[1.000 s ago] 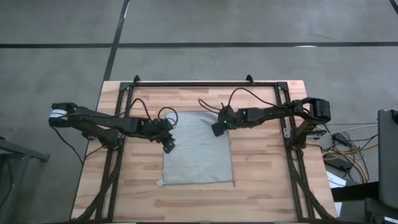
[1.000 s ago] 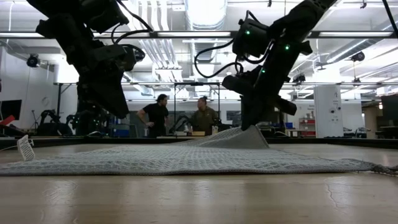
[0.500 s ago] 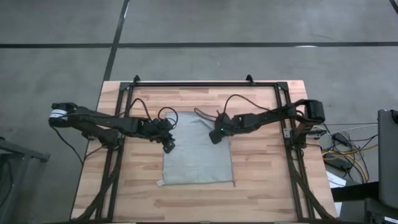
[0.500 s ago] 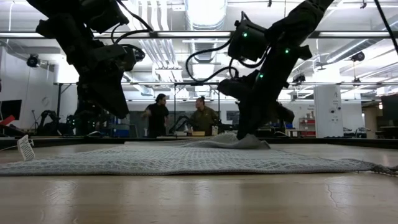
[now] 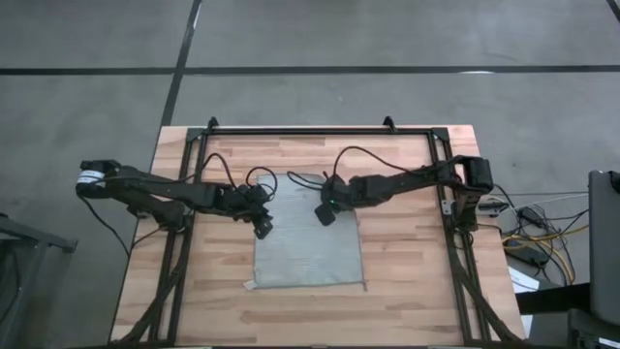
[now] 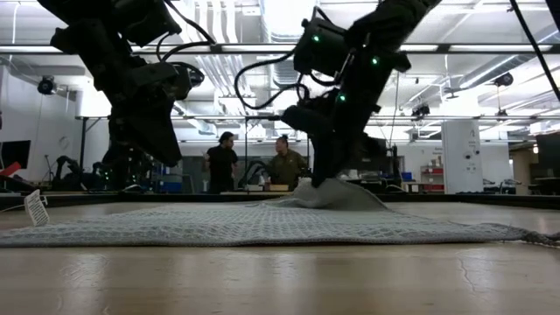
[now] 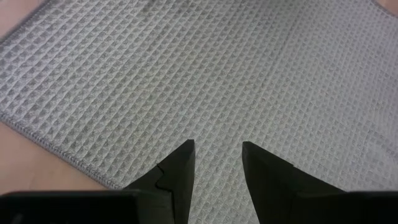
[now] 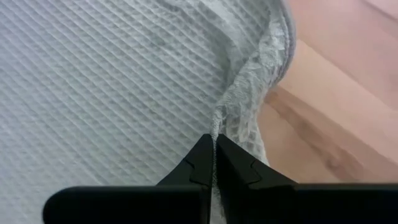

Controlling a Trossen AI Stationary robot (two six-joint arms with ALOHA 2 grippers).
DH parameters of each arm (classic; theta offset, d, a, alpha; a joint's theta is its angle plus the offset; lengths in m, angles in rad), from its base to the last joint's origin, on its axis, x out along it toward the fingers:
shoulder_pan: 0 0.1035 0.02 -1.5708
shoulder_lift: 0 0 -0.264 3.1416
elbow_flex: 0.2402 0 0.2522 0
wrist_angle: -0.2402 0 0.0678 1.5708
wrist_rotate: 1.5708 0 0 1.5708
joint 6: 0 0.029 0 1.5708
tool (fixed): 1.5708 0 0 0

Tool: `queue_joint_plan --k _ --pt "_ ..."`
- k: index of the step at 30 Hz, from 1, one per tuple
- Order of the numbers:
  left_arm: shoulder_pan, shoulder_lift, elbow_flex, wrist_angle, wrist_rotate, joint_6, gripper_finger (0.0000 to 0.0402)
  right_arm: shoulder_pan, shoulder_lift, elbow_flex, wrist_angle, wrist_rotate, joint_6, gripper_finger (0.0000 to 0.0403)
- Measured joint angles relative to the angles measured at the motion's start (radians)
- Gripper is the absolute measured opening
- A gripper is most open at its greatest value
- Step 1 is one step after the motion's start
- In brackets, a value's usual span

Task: Fold microfiber towels
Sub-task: Fold the microfiber cloth on the table

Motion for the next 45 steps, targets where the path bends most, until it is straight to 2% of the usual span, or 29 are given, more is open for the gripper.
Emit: queue_joint_plan --k 11,18,35,40,45 --pt "0.0 0.0 0.0 0.0 0.0 0.0 0.0138 0.024 0.033 0.006 -0.015 -0.061 0.067 0.0008" --pt "0.0 0.0 0.0 0.0 0.0 0.0 0.0138 0.053 0.03 0.005 -0.024 0.032 0.106 0.0012" --pt "0.0 0.0 0.0 0.0 0.0 0.0 0.0138 0.057 0.025 0.051 -0.008 0.026 0.099 0.0131" --pt "0.0 0.0 0.0 0.001 0.0 0.0 0.0138 0.062 0.024 0.084 0.001 0.0 0.075 0.0145" --pt "0.0 0.0 0.0 0.0 0.0 0.0 0.0138 0.072 0.032 0.091 -0.002 -0.01 0.08 0.014"
